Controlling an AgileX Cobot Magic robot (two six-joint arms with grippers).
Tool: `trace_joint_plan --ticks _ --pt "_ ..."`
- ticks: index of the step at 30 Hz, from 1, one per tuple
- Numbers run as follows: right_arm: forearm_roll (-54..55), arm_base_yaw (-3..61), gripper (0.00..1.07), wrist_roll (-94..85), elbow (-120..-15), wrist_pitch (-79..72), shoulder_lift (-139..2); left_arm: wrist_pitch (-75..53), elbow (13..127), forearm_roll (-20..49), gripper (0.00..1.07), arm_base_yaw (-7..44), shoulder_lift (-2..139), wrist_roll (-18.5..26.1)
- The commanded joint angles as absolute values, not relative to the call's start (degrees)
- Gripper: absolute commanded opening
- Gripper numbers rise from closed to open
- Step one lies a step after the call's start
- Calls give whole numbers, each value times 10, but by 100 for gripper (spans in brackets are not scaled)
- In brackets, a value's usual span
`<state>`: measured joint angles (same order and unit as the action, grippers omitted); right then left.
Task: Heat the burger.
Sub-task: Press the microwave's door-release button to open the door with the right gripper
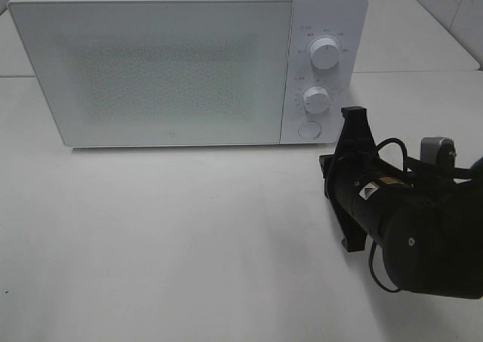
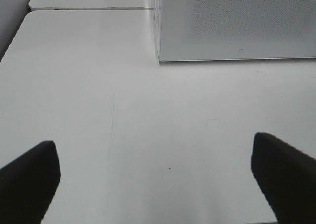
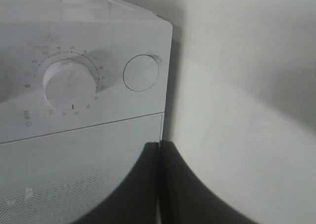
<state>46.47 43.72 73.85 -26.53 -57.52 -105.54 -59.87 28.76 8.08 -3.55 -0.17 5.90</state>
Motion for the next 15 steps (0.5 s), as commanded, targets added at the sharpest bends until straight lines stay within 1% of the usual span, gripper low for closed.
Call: trace_joint_plan --ticks 1,7,15 --pt "461 434 0 745 -284 -576 -1068 -594 284 86 98 -36 -15 54" --pt "456 425 1 749 -315 -576 -1096 -594 284 86 98 -36 -15 54" --pt "431 371 1 737 -352 -528 -1100 -594 284 86 98 -36 -15 54"
